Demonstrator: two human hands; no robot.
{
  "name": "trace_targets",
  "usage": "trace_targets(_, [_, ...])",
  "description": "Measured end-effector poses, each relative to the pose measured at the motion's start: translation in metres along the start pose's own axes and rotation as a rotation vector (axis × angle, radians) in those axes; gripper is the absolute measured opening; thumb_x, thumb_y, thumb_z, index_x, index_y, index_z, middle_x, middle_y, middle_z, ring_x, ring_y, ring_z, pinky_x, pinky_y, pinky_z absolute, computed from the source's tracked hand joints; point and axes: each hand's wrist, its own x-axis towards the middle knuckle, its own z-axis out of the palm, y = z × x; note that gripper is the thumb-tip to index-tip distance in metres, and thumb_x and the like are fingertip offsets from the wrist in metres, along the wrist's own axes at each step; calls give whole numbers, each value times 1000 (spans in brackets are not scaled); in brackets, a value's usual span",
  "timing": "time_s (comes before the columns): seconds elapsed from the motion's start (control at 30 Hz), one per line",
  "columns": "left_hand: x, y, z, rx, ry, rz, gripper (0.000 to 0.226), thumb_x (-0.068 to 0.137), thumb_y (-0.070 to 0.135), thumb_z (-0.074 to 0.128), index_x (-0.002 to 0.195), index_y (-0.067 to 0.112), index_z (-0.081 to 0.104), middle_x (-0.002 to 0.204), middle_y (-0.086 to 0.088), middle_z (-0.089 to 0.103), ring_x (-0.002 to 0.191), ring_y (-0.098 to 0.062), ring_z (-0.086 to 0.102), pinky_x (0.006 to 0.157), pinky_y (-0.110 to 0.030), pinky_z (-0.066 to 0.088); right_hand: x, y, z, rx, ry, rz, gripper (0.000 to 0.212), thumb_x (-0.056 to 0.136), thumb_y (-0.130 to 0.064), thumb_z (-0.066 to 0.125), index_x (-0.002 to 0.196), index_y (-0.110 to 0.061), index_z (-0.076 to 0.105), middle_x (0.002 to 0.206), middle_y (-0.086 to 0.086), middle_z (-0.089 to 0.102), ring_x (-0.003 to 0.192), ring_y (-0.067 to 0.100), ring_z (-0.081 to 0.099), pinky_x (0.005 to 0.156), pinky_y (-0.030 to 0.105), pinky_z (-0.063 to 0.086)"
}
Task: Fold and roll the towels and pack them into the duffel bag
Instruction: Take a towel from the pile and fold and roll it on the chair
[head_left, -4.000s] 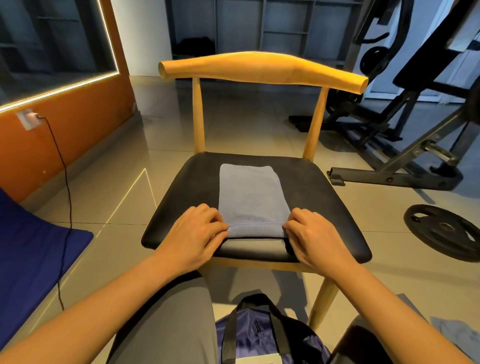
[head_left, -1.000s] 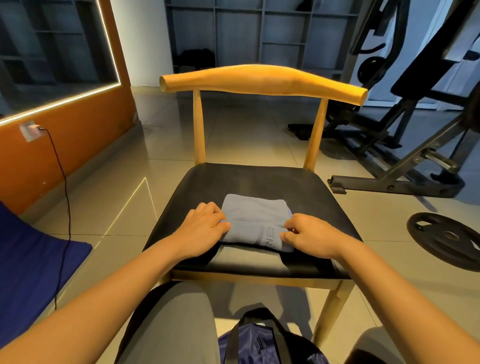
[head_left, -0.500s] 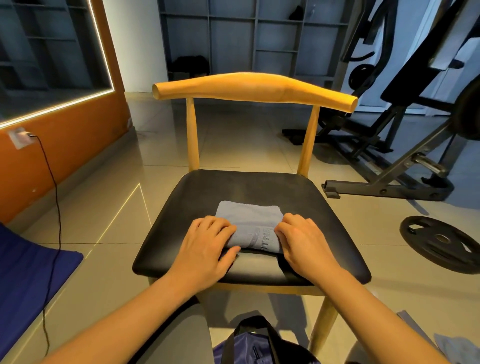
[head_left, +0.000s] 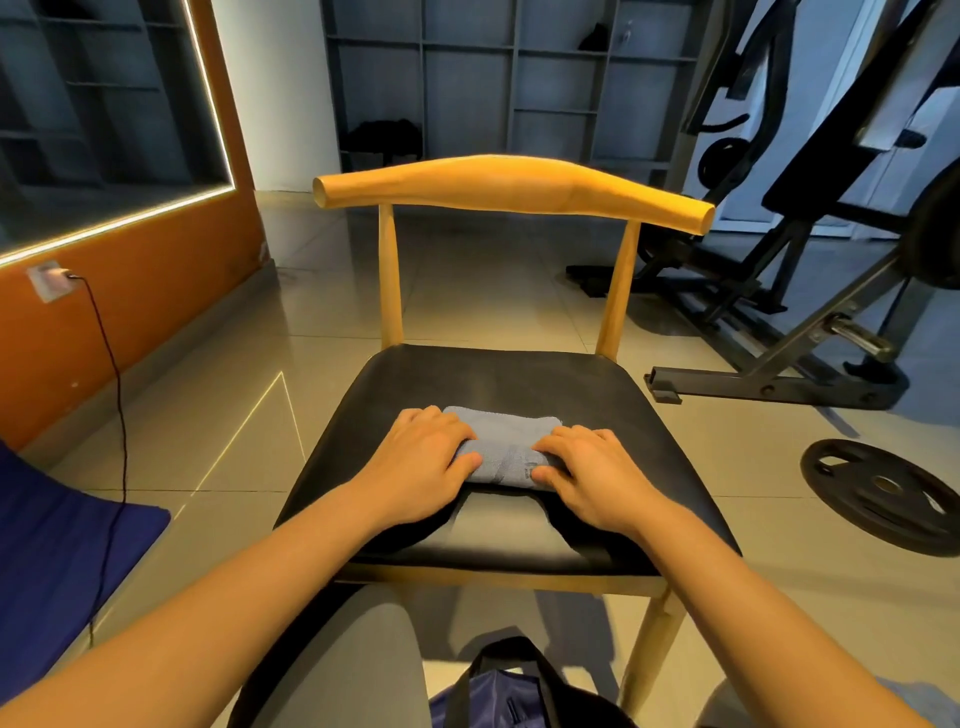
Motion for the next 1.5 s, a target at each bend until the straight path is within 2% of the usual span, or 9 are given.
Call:
trace_targets(0.07, [-5, 8, 6, 15, 77, 99, 41, 99, 47, 50, 129, 21, 59, 124, 5, 60, 112, -14, 52, 107, -35, 37, 7, 1, -7, 100, -96, 50, 25, 101, -38, 55, 99, -16, 67, 94, 1, 65, 89, 19, 58, 88, 40, 47])
trace_targets(0.2, [-6, 13, 27, 43, 106, 143, 36, 103, 45, 45, 123, 19, 62, 114, 2, 59, 102, -20, 55, 89, -39, 45, 24, 3, -17, 128, -264, 138, 32, 100, -41, 56, 98, -13, 68, 91, 7, 65, 86, 26, 59, 80, 40, 48])
trace_targets(0.33, [13, 4, 29, -34, 34, 35, 41, 104, 45, 33, 110, 23, 67, 107, 6, 59, 100, -17, 53, 85, -39, 44, 27, -4, -11, -98, -16, 37, 28, 100, -38, 54, 121, -22, 63, 112, -3, 59, 105, 19, 56, 98, 40, 42])
trace_targets(0.43, [27, -1, 26, -33, -68, -3, 41, 108, 39, 32, 102, 22, 69, 101, 4, 56, 94, -16, 49, 85, -40, 44, 19, -7, 4, -89, 147, -30, 23, 101, -28, 53, 120, -25, 66, 110, -5, 59, 102, 20, 56, 91, 36, 41])
trace_targets(0.73, [24, 10, 43, -16, 205, 86, 35, 102, 33, 42, 110, 17, 73, 109, 1, 66, 100, -19, 58, 94, -36, 44, 42, -2, 18, -61, 152, 178, 20, 101, -21, 48, 95, -17, 67, 95, 0, 61, 91, 27, 59, 77, 35, 37])
trace_targets(1.03, [71, -9, 40, -303, -88, -157, 33, 106, 29, 43, 105, 18, 75, 103, -3, 69, 94, -21, 59, 93, -45, 46, 34, 5, 34, -12, 247, 60, 22, 100, -15, 49, 117, -13, 63, 111, 4, 59, 98, 24, 53, 87, 40, 45])
trace_targets(1.2, [55, -5, 49, -292, 232, -56, 23, 99, 33, 56, 108, 20, 74, 106, 6, 69, 98, -11, 57, 92, -30, 44, 54, 15, 32, -17, 152, 191, 22, 97, -19, 53, 116, -17, 63, 111, 3, 56, 100, 25, 52, 84, 38, 44])
trace_targets(1.3, [52, -14, 59, -227, 175, -22, 38, 97, 43, 53, 118, 19, 73, 115, 4, 72, 106, -13, 62, 101, -34, 45, 62, 15, 28, -57, 90, 209, 27, 96, -18, 53, 122, -18, 61, 117, 5, 52, 105, 26, 50, 87, 38, 43])
trace_targets(1.5, [79, -19, 51, -162, 4, -103, 43, 106, 37, 35, 102, 22, 75, 98, 0, 74, 86, -19, 62, 85, -41, 49, 64, 15, 20, 105, 163, 88, 34, 103, -19, 46, 136, -14, 57, 130, 4, 56, 117, 23, 50, 101, 39, 42])
